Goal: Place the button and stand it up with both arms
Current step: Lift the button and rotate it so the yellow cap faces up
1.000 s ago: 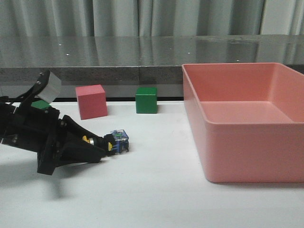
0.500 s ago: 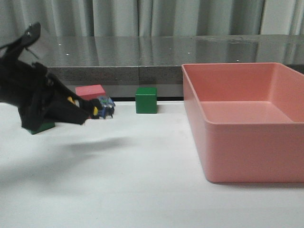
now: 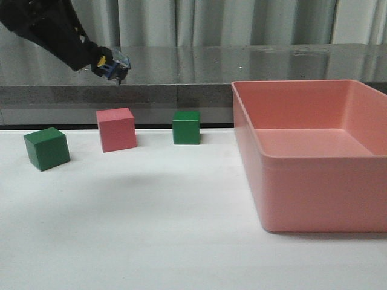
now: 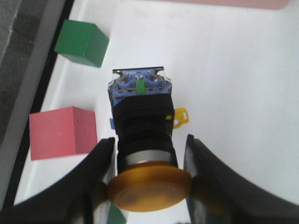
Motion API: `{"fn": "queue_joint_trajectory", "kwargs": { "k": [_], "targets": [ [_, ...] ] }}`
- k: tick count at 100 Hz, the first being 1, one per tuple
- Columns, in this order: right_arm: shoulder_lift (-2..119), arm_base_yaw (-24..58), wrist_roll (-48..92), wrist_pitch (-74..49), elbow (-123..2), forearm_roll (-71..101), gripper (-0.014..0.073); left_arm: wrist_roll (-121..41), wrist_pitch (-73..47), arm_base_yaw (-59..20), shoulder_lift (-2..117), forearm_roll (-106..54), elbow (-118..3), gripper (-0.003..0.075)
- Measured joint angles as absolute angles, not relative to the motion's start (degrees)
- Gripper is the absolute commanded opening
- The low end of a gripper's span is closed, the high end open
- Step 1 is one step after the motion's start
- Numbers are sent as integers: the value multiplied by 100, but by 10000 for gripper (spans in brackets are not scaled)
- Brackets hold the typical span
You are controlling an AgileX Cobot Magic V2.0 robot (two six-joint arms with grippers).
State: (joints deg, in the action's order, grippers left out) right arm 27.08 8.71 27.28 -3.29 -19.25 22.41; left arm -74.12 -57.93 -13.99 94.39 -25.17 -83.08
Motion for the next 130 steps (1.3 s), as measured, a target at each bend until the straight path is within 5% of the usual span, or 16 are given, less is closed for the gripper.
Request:
{"fn": "queue_joint_trajectory", "kwargs": {
  "k": [50, 130],
  "targets": [
    [2708, 871, 2728, -329, -1925, 2241, -61, -5312, -7032, -2884, 10792, 1008, -9417, -19],
    [2708, 871, 2728, -329, -1925, 2241, -61, -4460, -7009, -3822, 11487, 1618, -9428, -18]
  ]
}}
